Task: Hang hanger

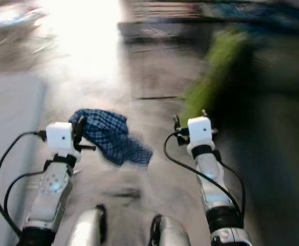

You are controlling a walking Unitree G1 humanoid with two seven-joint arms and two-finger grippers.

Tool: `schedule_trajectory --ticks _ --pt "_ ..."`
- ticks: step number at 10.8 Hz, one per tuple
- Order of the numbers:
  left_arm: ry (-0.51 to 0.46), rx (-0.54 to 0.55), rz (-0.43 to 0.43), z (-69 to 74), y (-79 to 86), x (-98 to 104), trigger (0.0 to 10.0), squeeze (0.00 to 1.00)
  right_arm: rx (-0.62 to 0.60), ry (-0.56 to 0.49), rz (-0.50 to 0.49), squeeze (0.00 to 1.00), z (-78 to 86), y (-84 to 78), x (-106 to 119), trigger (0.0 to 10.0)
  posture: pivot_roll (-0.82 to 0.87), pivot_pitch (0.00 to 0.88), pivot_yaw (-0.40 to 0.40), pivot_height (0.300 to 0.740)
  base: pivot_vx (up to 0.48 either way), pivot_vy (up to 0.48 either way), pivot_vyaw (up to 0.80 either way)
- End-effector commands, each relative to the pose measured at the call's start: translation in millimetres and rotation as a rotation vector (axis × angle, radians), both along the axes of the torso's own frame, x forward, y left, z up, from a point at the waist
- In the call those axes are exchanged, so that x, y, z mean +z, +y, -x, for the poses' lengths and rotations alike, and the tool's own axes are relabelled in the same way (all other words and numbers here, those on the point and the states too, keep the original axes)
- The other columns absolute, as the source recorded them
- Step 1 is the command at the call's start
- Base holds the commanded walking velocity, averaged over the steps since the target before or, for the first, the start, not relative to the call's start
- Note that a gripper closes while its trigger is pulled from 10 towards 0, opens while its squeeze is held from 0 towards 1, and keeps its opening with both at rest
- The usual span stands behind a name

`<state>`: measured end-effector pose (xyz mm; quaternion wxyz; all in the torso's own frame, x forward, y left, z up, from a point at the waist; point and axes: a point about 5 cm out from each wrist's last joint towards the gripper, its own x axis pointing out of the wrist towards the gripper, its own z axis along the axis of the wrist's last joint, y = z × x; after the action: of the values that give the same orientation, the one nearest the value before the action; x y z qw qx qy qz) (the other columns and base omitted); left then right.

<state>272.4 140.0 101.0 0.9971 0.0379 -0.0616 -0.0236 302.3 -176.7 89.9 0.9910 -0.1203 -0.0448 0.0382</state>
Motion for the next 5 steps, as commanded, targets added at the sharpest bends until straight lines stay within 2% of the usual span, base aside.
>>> schedule_trajectory --ticks 1,5 --pt "0.004 0.013 0.000 3.0 1.0 -1.1 10.0 0.00 -0.012 -0.017 -0.012 0.00 0.7 -0.8 3.9 10.0 0.03 0.219 -0.042 0.740 0.356 0.000 0.43" --pt "0.015 0.005 -0.010 5.0 3.0 -4.0 10.0 0.00 -0.017 -0.018 -0.014 0.00 3.7 -4.7 3.8 10.0 0.03 0.207 -0.046 0.740 0.448 0.000 0.00"
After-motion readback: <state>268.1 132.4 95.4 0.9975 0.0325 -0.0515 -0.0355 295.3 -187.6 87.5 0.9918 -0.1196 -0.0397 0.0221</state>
